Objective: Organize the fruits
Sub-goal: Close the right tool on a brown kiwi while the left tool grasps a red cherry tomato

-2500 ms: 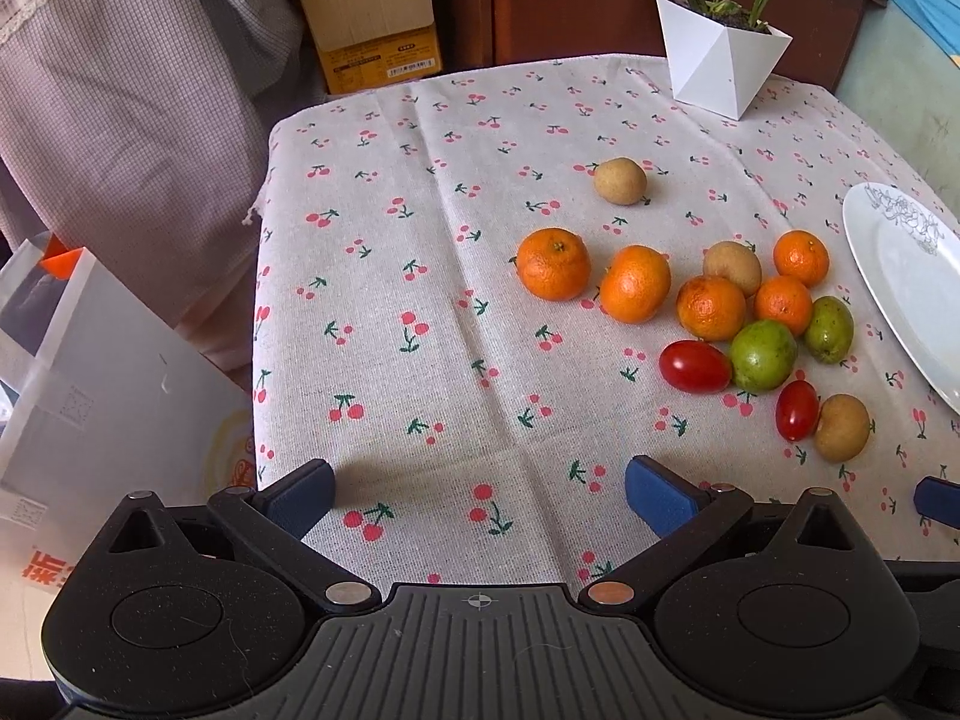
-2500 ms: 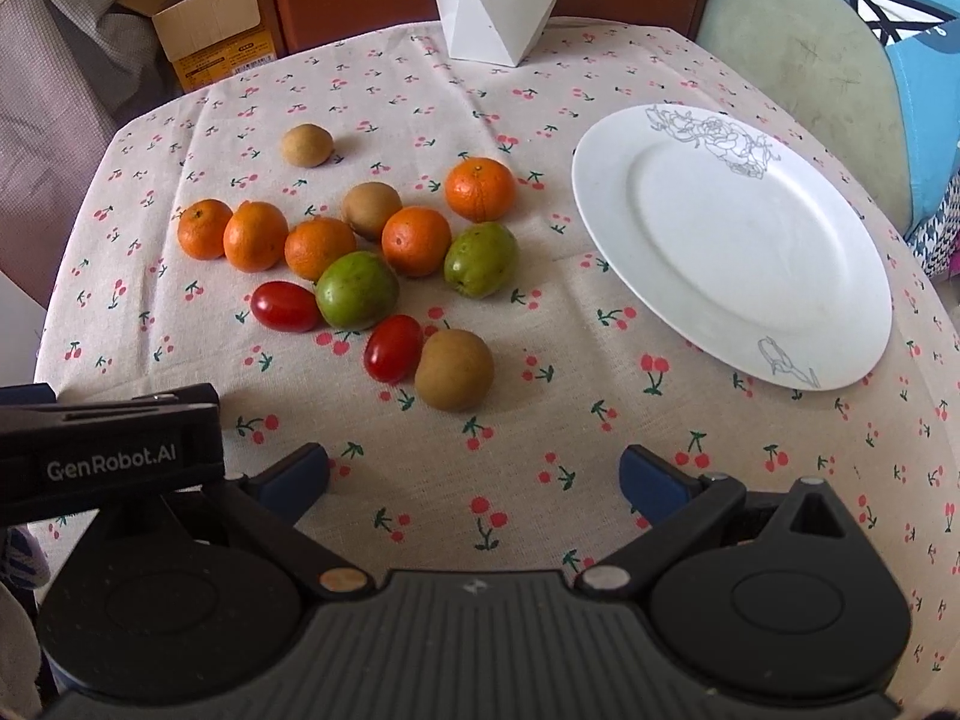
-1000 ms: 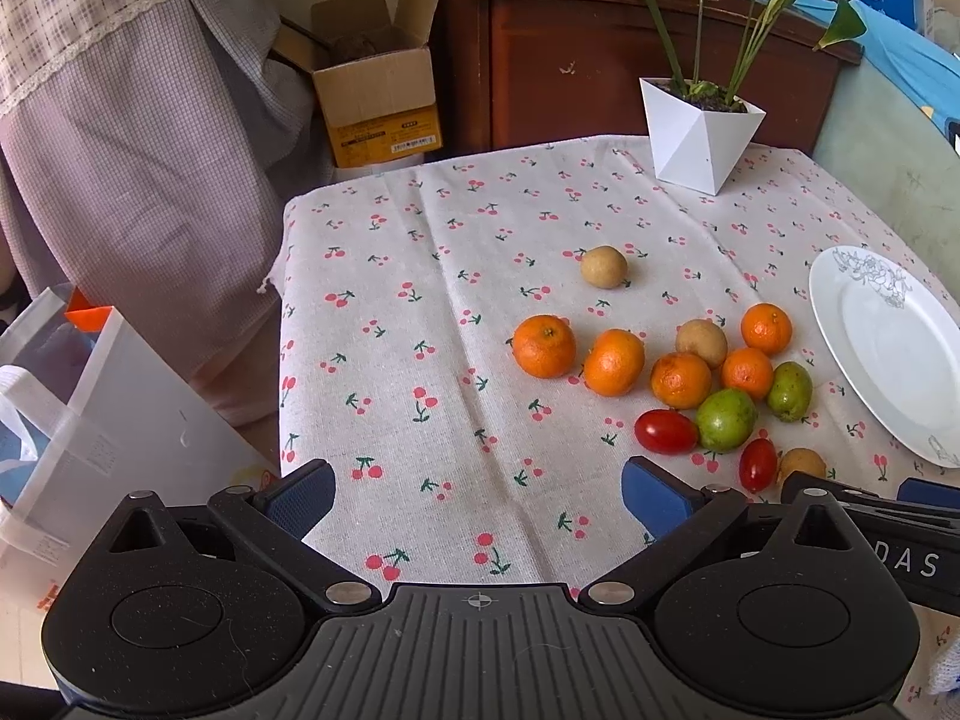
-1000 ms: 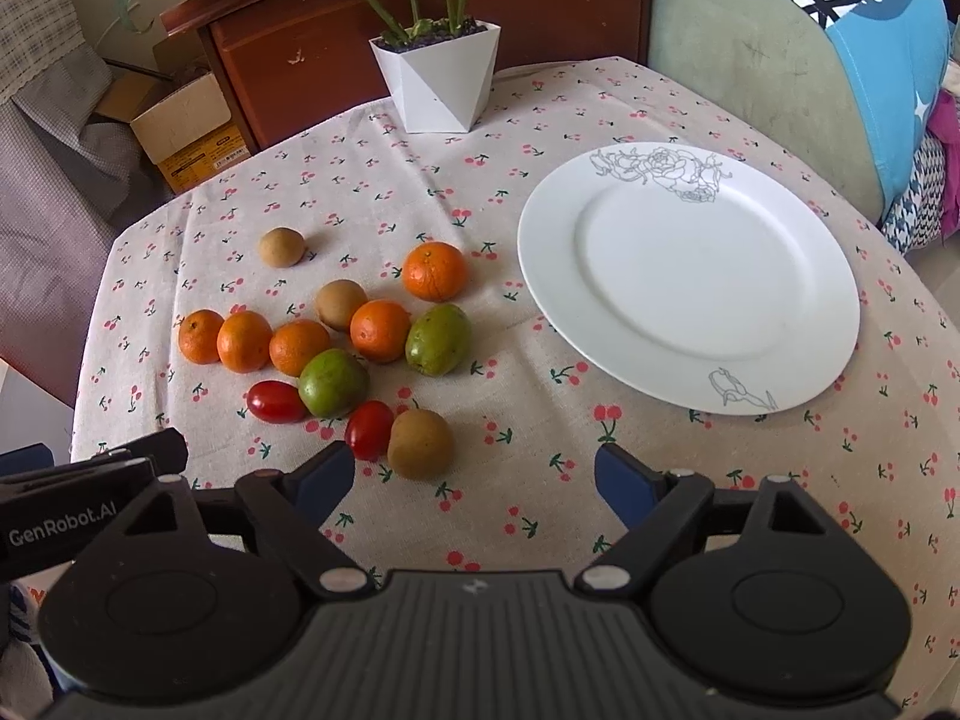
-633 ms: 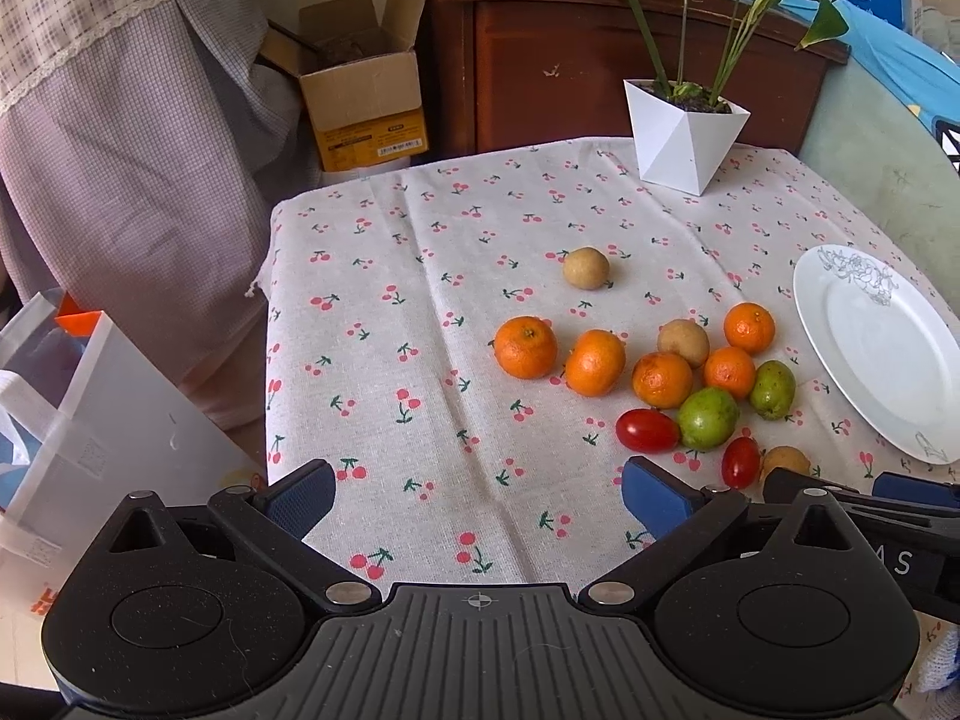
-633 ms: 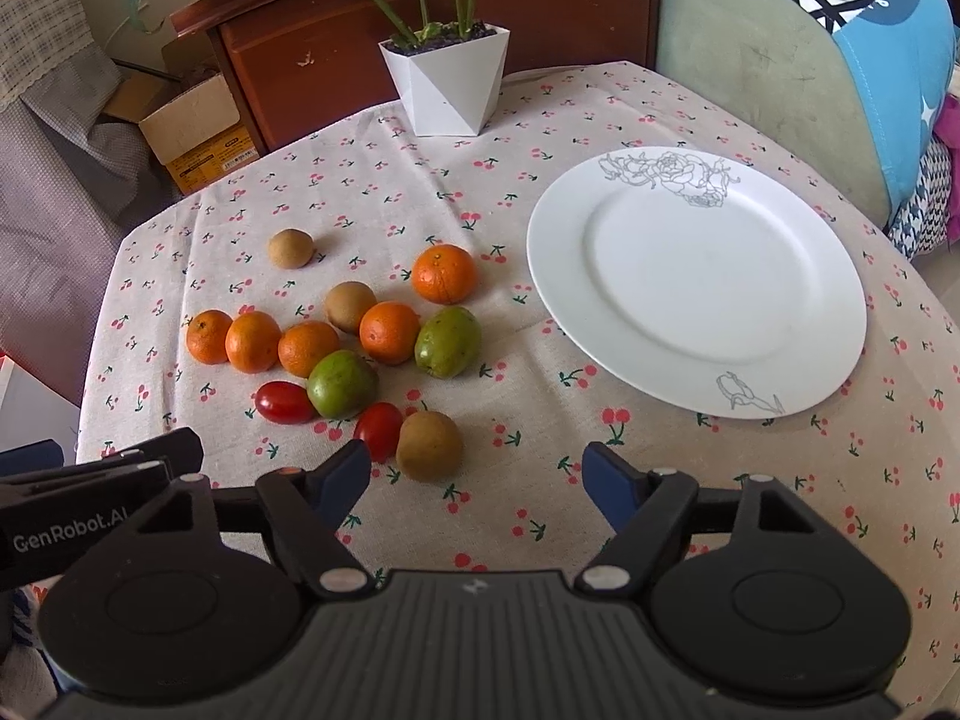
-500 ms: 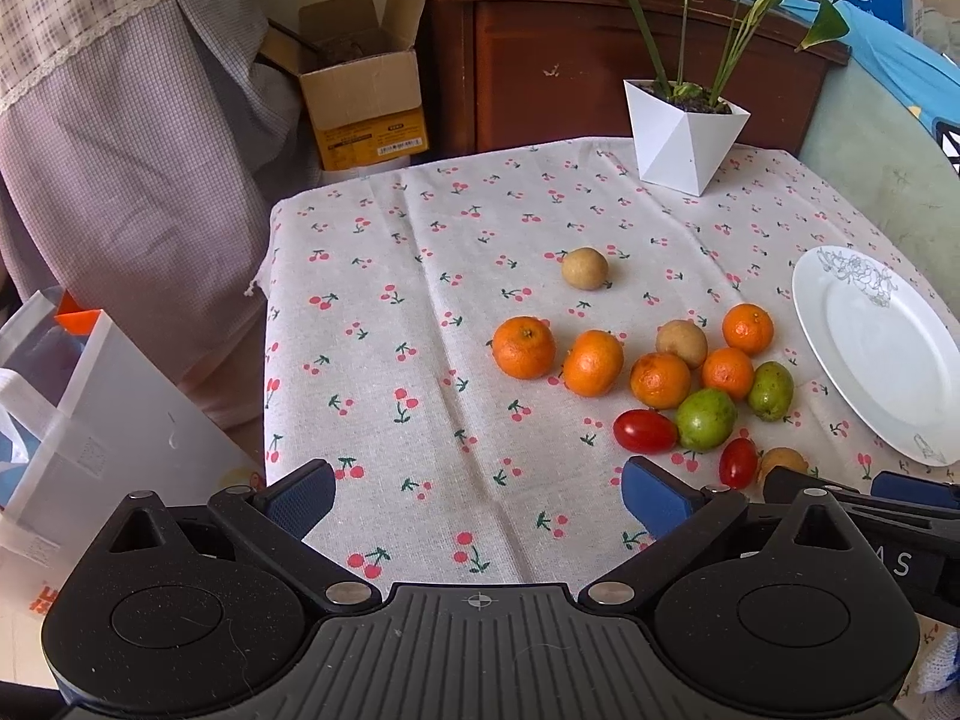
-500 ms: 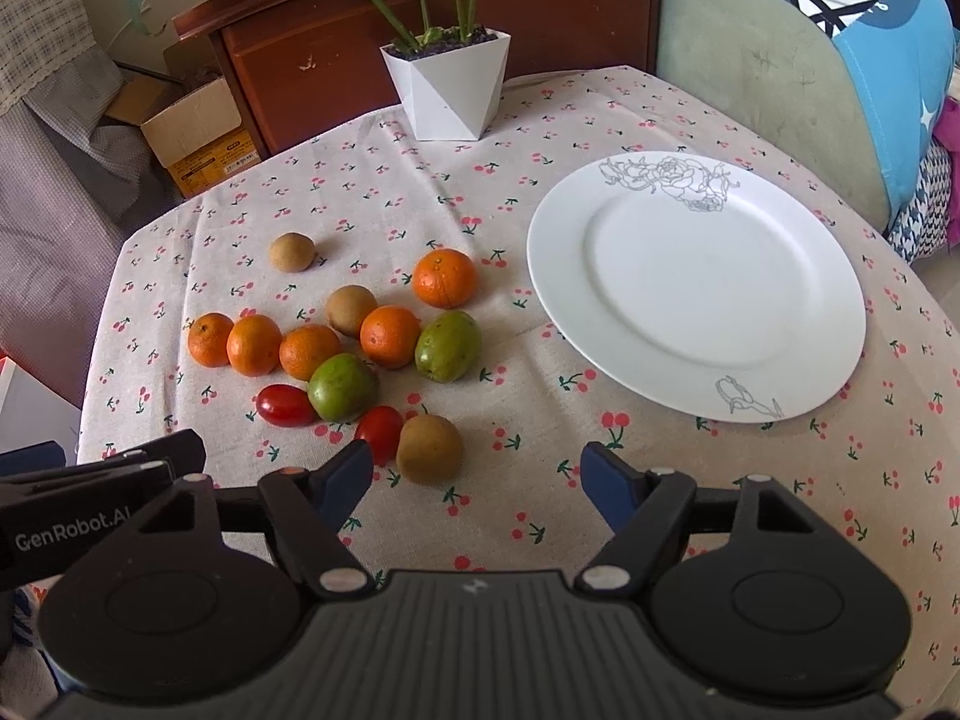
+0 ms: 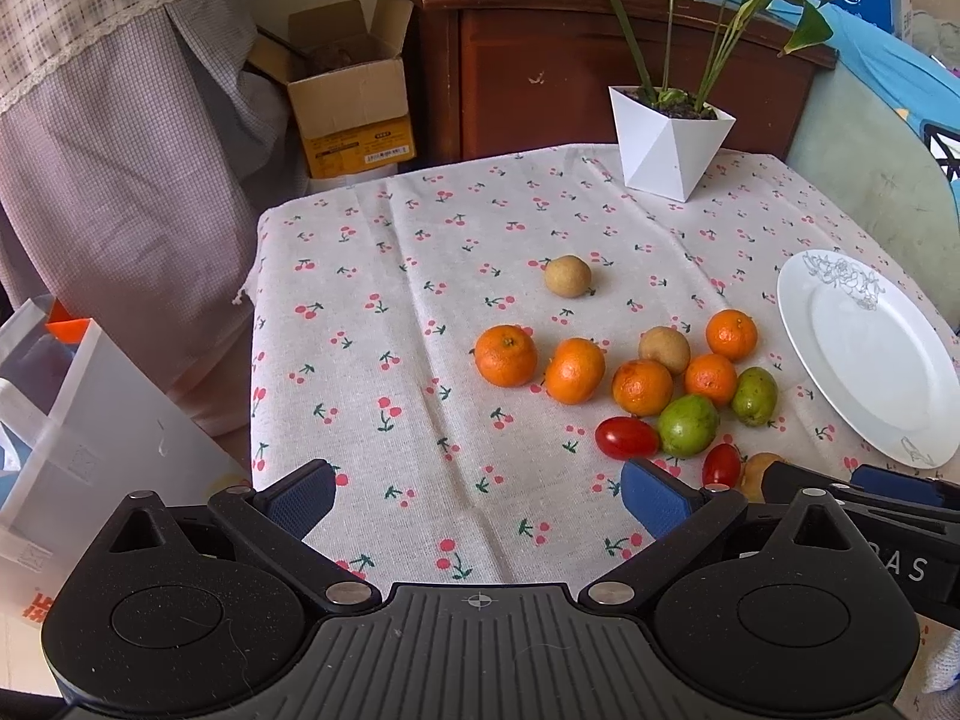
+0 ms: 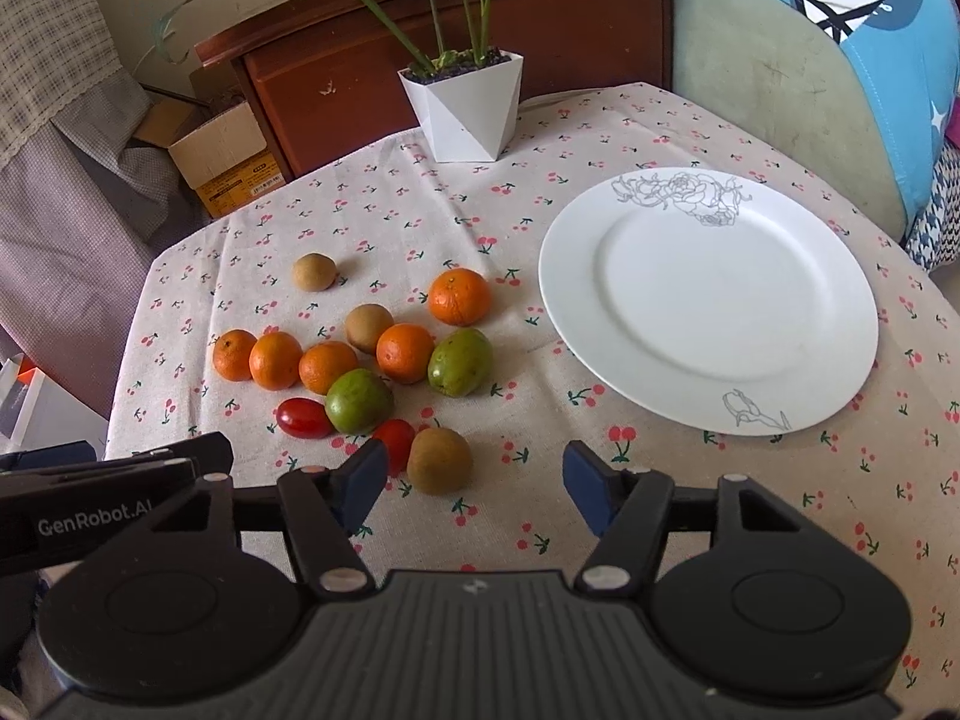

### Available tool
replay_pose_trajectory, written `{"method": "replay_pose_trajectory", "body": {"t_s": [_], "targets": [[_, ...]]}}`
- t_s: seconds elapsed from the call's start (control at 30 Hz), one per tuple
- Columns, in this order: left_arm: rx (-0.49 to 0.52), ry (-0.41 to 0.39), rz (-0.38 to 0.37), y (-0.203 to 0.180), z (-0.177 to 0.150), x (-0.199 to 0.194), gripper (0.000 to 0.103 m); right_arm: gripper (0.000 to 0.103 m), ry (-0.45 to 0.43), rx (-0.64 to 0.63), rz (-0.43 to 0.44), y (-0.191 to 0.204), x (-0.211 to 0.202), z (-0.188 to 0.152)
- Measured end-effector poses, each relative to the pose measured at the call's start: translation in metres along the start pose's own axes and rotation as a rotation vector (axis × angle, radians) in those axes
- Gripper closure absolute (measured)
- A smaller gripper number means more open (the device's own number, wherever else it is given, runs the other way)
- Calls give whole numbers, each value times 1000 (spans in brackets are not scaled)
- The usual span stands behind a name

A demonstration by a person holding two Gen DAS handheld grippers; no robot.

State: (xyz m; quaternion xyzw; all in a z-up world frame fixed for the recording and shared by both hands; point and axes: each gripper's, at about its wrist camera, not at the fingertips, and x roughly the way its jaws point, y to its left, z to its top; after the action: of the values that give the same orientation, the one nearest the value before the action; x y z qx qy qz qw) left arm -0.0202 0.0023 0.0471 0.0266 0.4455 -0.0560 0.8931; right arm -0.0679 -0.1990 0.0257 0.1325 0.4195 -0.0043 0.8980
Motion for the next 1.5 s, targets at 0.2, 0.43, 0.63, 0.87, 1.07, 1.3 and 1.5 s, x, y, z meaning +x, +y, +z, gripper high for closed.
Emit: {"method": "replay_pose_trajectory", "body": {"t_s": [0.2, 0.43, 0.63, 0.87, 1.07, 1.3, 1.5], "targets": [[-45, -48, -1, 11, 9, -3, 8, 51, -35, 50, 17, -27, -8, -2], [-53, -42, -39, 10, 7, 1, 18, 65, -17, 127, 83, -38, -3, -6], [-54, -44, -60, 14, 5, 3, 39, 69, -8, 61, 143, -19, 4, -10], [-43, -34, -99, 13, 1, 8, 50, 74, 1, 63, 163, -12, 18, -13], [-30, -28, -156, 7, -2, 14, 50, 79, -12, 37, 165, -7, 22, -16], [2, -30, -174, -5, -3, 20, 51, 81, -42, 89, 145, -16, 13, -11], [11, -17, -198, -13, -5, 28, 51, 81, -39, 116, 135, -20, 11, -9]]}}
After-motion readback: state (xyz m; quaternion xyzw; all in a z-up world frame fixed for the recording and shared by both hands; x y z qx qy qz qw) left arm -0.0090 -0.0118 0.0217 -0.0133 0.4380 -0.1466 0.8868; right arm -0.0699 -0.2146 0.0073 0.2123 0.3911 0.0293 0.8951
